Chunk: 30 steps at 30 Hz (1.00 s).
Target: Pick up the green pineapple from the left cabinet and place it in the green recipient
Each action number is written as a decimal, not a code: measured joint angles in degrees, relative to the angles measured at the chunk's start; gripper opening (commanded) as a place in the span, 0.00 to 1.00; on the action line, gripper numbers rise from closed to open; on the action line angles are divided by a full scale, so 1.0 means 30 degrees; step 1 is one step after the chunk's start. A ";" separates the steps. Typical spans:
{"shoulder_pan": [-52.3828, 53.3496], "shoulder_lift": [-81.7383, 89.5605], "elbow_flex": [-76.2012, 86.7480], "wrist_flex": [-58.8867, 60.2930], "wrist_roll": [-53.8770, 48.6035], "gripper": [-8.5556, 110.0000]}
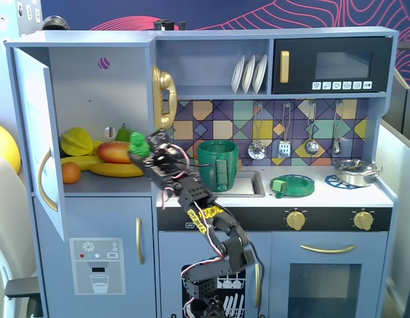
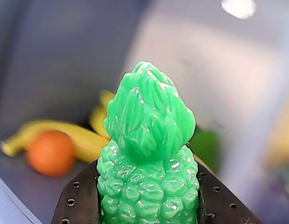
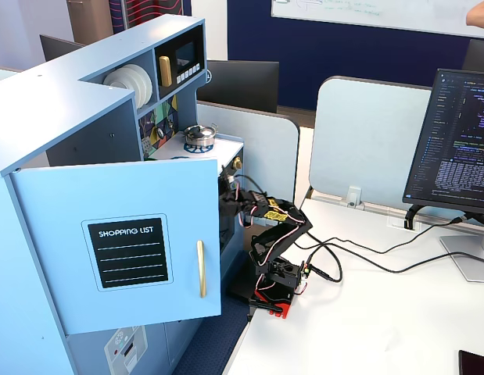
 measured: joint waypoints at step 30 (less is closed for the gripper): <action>1.3359 -0.8291 -0.8760 0.3662 0.3047 0.07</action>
